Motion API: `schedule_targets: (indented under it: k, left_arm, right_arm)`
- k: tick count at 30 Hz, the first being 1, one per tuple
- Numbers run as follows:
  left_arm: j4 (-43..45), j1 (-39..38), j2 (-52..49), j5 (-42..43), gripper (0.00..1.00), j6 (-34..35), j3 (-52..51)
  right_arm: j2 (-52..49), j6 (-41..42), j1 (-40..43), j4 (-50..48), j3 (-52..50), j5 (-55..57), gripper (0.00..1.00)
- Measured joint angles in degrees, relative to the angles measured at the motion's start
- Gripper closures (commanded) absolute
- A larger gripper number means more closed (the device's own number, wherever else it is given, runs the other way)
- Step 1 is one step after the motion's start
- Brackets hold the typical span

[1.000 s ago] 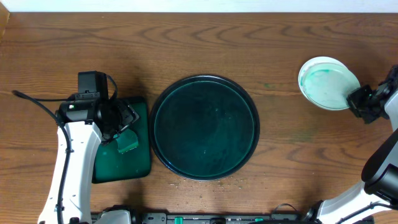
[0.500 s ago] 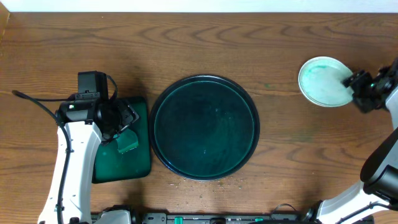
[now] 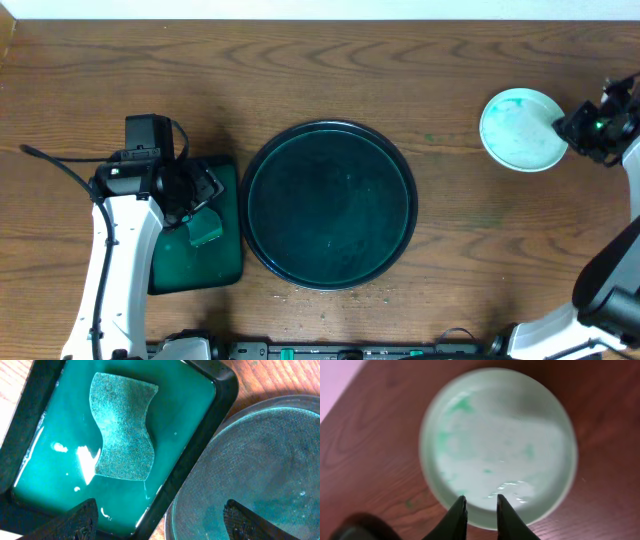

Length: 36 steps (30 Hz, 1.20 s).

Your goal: Clean dirty plates on tray and stack at the side

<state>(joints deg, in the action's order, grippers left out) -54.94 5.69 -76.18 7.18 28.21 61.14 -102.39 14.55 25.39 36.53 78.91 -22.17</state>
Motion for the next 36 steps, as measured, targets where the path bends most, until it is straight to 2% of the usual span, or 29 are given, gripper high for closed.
schedule_targets:
  k: [5,12,15,22,30,31,32,36]
  left_arm:
    - [0.7,0.0,0.0,0.0,0.19,-3.5,0.1]
    - [0.7,0.0,0.3,-0.1,0.2,-7.8,2.8]
    - [0.2,0.0,2.0,-0.8,0.2,-9.0,4.4]
    - [-0.5,0.0,10.9,-4.4,0.2,-13.3,8.0]
    - [-2.7,0.0,24.5,-5.9,0.2,-17.9,10.1]
    - [-3.5,0.0,26.4,-5.9,0.19,-18.2,10.3]
    - [-4.3,0.0,28.1,-5.9,0.19,-18.3,10.5]
    - [-7.0,0.0,35.0,-6.1,0.2,-19.1,10.8]
  right_arm:
    - [12.8,-8.0,-6.5,-0.2,0.4,3.1,0.74]
    - [27.9,-16.6,-14.2,3.0,1.9,11.3,0.72]
    - [30.6,-18.2,-15.3,4.5,1.9,13.5,0.71]
    - [33.3,-22.1,-15.3,6.1,1.9,15.8,0.54]
    - [36.2,-27.1,-15.3,4.9,1.9,16.4,0.42]
    - [36.7,-27.3,-15.3,4.4,1.9,16.5,0.19]
    - [37.2,-27.5,-15.3,3.8,1.9,16.4,0.01]
    - [38.3,-28.3,-15.3,2.8,1.9,16.5,0.01]
